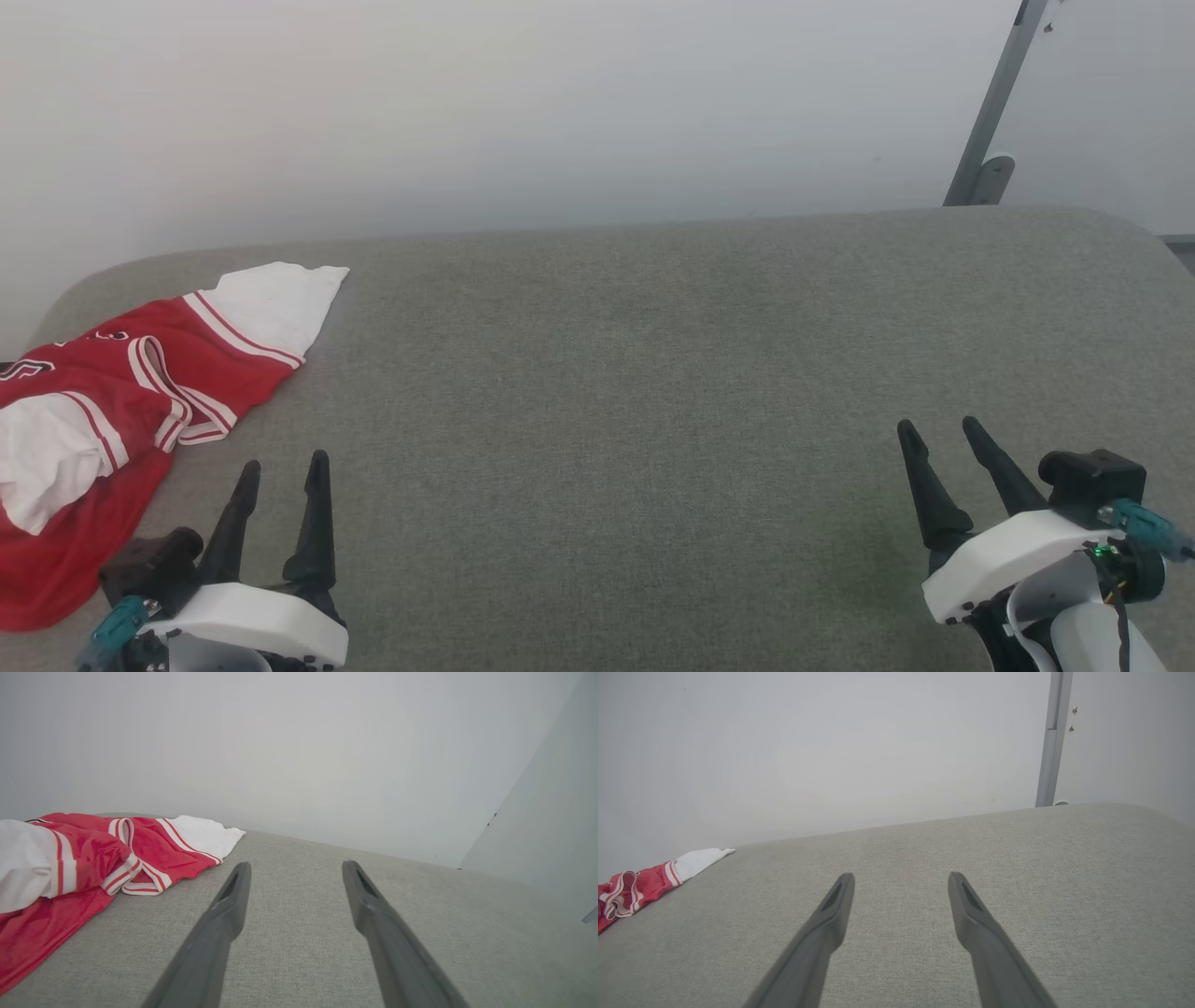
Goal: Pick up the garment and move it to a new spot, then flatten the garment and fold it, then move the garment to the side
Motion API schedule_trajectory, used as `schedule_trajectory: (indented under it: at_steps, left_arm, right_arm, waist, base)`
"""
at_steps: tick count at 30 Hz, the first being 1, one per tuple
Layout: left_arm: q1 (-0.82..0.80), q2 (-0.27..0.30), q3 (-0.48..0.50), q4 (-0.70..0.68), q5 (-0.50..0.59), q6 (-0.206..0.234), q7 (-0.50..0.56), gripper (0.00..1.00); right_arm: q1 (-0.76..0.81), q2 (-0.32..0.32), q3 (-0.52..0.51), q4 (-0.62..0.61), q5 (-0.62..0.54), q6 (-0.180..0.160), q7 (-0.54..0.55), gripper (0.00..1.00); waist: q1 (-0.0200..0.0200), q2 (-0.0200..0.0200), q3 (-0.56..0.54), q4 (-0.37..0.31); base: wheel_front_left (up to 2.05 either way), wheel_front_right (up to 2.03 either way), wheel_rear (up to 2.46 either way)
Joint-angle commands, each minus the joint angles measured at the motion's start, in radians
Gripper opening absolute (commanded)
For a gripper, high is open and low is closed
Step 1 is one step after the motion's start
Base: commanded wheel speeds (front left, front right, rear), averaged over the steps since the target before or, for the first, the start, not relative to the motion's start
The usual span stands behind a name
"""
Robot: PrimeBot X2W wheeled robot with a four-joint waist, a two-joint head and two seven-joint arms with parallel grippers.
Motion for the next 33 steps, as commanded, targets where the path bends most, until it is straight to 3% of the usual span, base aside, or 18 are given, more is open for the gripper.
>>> schedule_trajectory:
  at_steps: [1, 17, 33]
  left_arm:
    - [0.008, 0.006, 0.002, -0.003, 0.026, -0.004, -0.008, 1.0]
    - [0.013, 0.015, -0.008, 0.0, 0.12, -0.006, -0.037, 1.0]
    - [0.001, 0.016, -0.019, 0.013, 0.085, -0.007, -0.036, 1.0]
  right_arm:
    - [-0.014, -0.005, 0.002, -0.004, -0.02, 0.0, -0.01, 1.0]
    - [-0.012, -0.011, 0.0, -0.001, -0.127, 0.0, -0.042, 1.0]
    - [-0.009, -0.009, -0.005, -0.004, -0.126, 0.0, -0.048, 1.0]
  waist:
    - [0.0, 0.0, 0.0, -0.001]
    - [0.0, 0.0, -0.003, -0.004]
    - [0.0, 0.0, -0.002, 0.0]
  base:
    - [0.0, 0.0, 0.0]
    - [0.0, 0.0, 0.0]
    - [0.0, 0.0, 0.0]
